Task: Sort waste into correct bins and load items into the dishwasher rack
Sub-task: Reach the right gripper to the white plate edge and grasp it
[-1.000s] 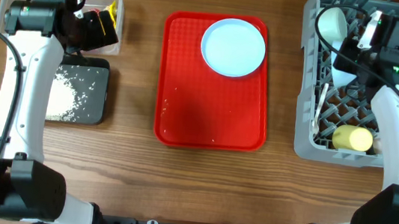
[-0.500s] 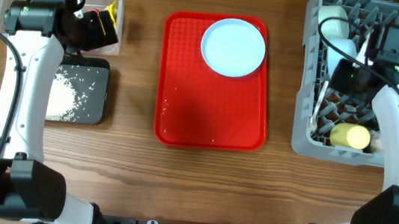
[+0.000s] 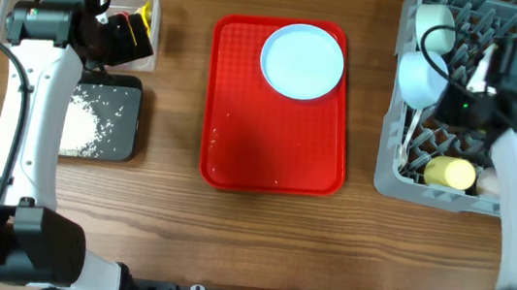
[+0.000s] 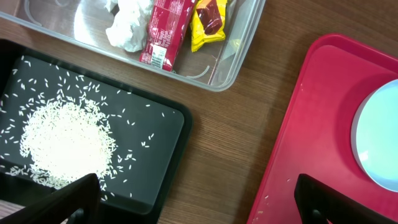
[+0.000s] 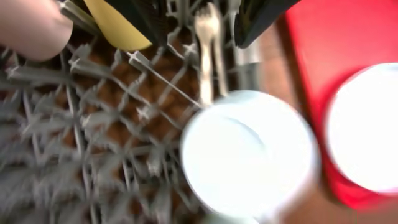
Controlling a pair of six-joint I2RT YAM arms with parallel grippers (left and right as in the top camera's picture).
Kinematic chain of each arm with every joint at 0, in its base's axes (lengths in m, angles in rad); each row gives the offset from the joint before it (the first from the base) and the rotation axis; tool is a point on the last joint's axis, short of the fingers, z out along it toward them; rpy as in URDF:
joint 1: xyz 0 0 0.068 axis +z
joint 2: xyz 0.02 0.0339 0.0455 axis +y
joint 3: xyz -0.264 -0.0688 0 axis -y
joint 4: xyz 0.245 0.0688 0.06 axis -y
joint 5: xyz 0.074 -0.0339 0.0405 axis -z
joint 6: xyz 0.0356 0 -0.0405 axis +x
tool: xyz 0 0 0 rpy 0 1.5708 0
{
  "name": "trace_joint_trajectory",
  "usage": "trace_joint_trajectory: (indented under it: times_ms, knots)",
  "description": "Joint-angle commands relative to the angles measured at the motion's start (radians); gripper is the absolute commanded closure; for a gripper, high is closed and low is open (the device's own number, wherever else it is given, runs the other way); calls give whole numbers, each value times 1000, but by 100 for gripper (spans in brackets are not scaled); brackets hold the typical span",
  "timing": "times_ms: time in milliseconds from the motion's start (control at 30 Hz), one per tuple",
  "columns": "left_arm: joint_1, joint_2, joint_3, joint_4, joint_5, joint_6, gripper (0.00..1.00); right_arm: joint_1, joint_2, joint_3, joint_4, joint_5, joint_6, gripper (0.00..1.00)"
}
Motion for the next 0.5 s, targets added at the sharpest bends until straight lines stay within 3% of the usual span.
trace_joint_trajectory:
  times_ms: [0,267,467]
  knots:
    - [5,7,-3,3,4,-9,0,6,-119,0,24,-155,-52,60]
    - [5,7,-3,3,4,-8,0,190,-101,0,77,-167,-72,59]
    - [4,7,-3,3,4,-8,0,402,69,0,264,-95,53,49]
